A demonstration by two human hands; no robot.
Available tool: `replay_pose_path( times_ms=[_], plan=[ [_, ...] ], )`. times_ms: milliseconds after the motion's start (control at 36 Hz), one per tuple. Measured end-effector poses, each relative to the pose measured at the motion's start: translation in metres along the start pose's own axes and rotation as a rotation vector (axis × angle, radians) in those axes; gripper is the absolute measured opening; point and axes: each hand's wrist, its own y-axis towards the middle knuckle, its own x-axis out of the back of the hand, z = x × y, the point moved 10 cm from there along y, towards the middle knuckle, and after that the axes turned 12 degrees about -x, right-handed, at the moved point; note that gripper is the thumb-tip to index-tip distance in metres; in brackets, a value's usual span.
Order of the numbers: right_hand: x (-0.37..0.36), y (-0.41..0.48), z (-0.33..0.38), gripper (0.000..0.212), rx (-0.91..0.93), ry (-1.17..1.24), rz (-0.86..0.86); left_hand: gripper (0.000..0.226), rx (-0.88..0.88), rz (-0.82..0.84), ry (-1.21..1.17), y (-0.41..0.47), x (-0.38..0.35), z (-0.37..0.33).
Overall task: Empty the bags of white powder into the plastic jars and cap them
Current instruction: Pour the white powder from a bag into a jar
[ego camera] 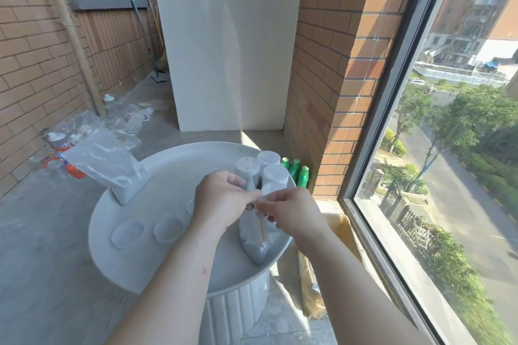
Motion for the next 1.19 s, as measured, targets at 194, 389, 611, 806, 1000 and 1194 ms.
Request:
replay_pose_path(
  times_ms=[194,389,611,806,1000,1194],
  plan=[
    [-0.011,0.002,-0.011,0.011,-0.095,0.179,0.053,0.031,0.002,-0.064,0.003,0.001,0.01,0.004],
    [-0.015,0.006,-0.015,0.013,-0.156,0.308,0.05,0.04,-0.007,-0.151,-0.02,0.002,0.015,0.004],
    [-0.018,0.006,-0.017,0.006,-0.175,0.361,0.03,0.047,0.011,-0.203,-0.055,-0.001,0.019,0.006],
    [-0.013,0.006,-0.016,0.007,-0.155,0.342,-0.014,0.045,0.055,-0.207,-0.121,-0.002,0.018,0.012],
    [0.01,0.008,0.011,0.023,0.106,-0.07,-0.238,0.028,-0.107,-0.14,0.191,0.001,0.028,-0.013],
    [0.031,0.014,0.018,0.023,0.211,-0.218,-0.334,0.022,-0.283,-0.128,0.496,0.009,0.047,-0.028]
  ],
)
